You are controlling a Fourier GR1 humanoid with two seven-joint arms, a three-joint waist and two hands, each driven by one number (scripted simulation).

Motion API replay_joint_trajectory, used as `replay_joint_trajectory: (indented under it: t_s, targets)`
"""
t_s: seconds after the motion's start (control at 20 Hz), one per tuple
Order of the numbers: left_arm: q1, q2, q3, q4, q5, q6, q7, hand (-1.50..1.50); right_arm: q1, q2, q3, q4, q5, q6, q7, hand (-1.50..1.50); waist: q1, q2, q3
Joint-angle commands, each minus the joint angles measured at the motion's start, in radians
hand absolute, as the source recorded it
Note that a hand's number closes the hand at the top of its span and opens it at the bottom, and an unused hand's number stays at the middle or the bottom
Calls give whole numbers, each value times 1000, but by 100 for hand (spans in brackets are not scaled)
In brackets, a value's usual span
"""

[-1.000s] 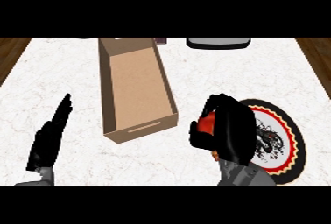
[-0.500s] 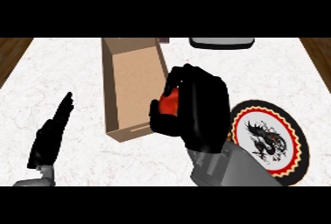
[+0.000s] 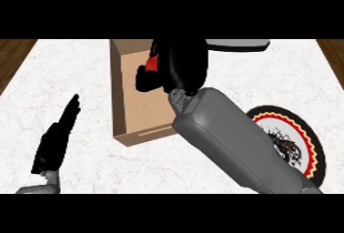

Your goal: Pick the tomato from the plate and place it in the cardboard box

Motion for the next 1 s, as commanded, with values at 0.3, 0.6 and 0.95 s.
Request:
replay_joint_trajectory:
  t_s: [0.3,0.6,0.95]
  targets:
    - [-34,-29,-27,-19,-21,12,40,0,-206,4,-15,485,-245,-187,-90,150,17,5,0]
    - [-37,-12,-25,6,-28,-2,-2,0,-249,4,-28,724,-329,-291,-155,150,53,19,0]
    - [-84,-33,-45,35,-31,-7,3,0,-224,4,1,801,-453,-439,-272,-150,77,27,0]
